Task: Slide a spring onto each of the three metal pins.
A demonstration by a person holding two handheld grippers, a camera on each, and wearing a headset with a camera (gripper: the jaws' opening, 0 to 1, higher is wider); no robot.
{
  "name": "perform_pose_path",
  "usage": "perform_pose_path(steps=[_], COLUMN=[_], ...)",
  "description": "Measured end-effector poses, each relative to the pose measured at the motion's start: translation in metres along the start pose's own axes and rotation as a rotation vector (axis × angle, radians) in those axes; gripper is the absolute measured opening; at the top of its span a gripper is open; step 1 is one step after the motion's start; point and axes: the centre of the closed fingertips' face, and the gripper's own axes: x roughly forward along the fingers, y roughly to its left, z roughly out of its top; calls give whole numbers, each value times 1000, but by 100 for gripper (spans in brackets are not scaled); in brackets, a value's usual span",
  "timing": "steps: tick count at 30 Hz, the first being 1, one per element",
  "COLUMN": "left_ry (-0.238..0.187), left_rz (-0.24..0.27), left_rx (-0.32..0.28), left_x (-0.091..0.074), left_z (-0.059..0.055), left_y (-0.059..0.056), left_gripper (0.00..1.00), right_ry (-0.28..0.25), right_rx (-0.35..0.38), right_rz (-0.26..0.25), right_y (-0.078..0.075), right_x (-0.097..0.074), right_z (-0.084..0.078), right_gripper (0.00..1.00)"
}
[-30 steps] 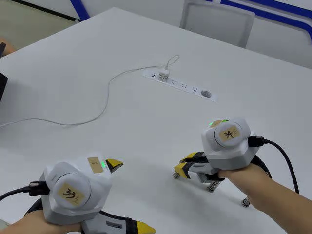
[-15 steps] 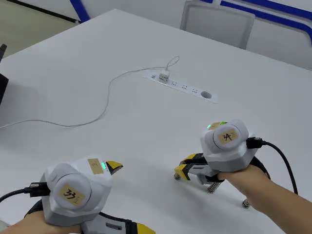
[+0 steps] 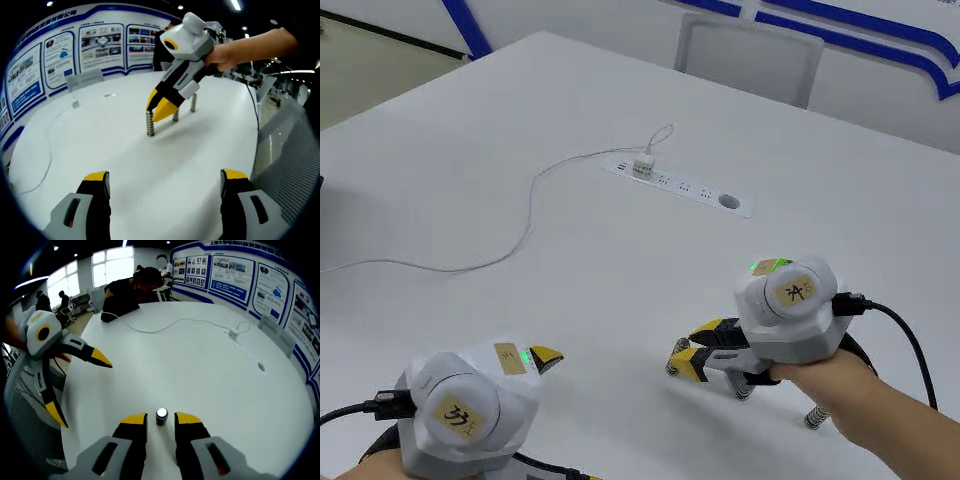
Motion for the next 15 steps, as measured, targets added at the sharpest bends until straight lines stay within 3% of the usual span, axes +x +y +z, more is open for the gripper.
perform_pose_path(steps=[10,15], left_ry=[11,5], left_rz=[1,1], left_rx=[7,8], left_x=[-1,-1], left_z=[-1,0], left_y=[-1,-2], left_gripper=[94,94], right_ry=[-100,-120], right_rx=[24,24], right_rz=[-28,-36], right_y=[-2,0], right_x=[-26,-43], right_z=[7,-2], right_gripper=[25,27])
